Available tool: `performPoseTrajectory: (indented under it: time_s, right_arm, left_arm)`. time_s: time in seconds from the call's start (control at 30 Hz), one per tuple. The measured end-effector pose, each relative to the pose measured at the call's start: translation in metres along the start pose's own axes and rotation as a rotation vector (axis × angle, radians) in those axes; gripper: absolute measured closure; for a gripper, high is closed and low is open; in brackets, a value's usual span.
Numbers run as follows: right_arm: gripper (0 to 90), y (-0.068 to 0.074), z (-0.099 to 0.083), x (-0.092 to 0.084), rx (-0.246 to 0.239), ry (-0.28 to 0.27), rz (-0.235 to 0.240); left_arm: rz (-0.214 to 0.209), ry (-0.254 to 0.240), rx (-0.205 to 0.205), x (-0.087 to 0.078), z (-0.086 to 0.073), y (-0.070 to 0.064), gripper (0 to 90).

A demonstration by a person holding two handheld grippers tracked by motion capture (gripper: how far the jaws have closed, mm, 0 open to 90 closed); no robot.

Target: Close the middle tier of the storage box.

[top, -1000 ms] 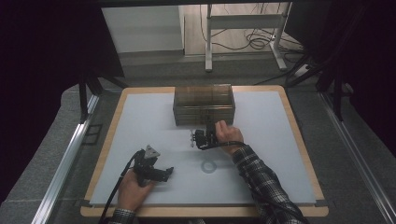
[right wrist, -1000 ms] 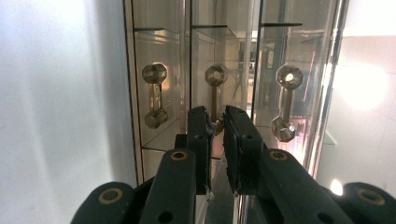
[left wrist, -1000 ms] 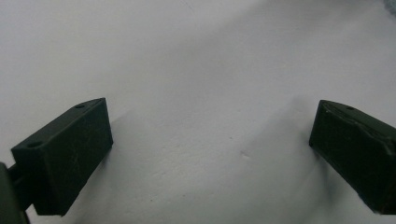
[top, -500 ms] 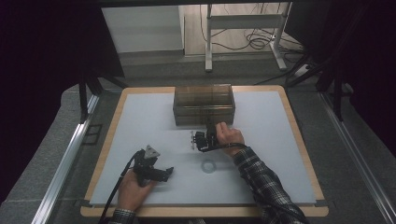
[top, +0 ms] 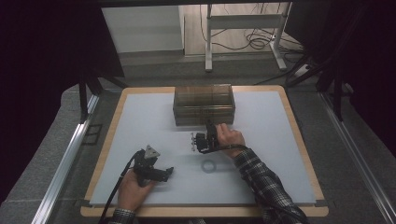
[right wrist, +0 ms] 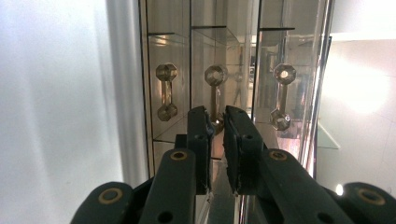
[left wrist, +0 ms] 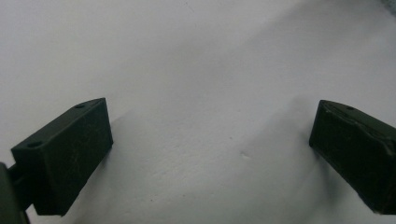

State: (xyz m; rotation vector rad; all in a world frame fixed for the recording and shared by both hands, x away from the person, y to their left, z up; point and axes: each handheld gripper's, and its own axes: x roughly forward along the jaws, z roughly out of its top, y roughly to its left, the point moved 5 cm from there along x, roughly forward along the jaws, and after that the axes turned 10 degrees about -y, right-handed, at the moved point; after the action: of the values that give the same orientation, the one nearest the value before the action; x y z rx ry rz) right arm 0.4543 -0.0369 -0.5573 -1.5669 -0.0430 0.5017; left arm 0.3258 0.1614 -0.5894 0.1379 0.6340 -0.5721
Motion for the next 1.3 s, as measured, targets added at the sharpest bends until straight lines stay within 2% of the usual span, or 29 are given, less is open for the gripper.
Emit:
performPoseTrajectory:
  time_s: [0.5, 0.6, 0.67, 1.03, 1.3]
  right_arm:
    - [79.4, 0.0007, 0.0011, -0.0042, -0.002, -0.007, -0.011]
    - [79.4, 0.0011, 0.0012, -0.0049, 0.000, -0.010, 0.001]
    - [79.4, 0.0010, 0.0015, -0.0057, -0.005, -0.012, -0.011]
    - [79.1, 0.0016, 0.0020, -0.0072, -0.001, -0.008, 0.001]
    - [74.7, 0.0000, 0.0016, -0.0081, 0.017, -0.011, 0.009]
  left_arm:
    - [0.000, 0.000, 0.000, 0.0000, 0.0000, 0.0000, 0.0]
    - [0.000, 0.000, 0.000, 0.0000, 0.0000, 0.0000, 0.0]
    - [0.000, 0.000, 0.000, 0.0000, 0.0000, 0.0000, 0.0]
    - [0.000, 0.000, 0.000, 0.0000, 0.0000, 0.0000, 0.0]
    - [0.000, 0.000, 0.000, 0.0000, 0.0000, 0.0000, 0.0]
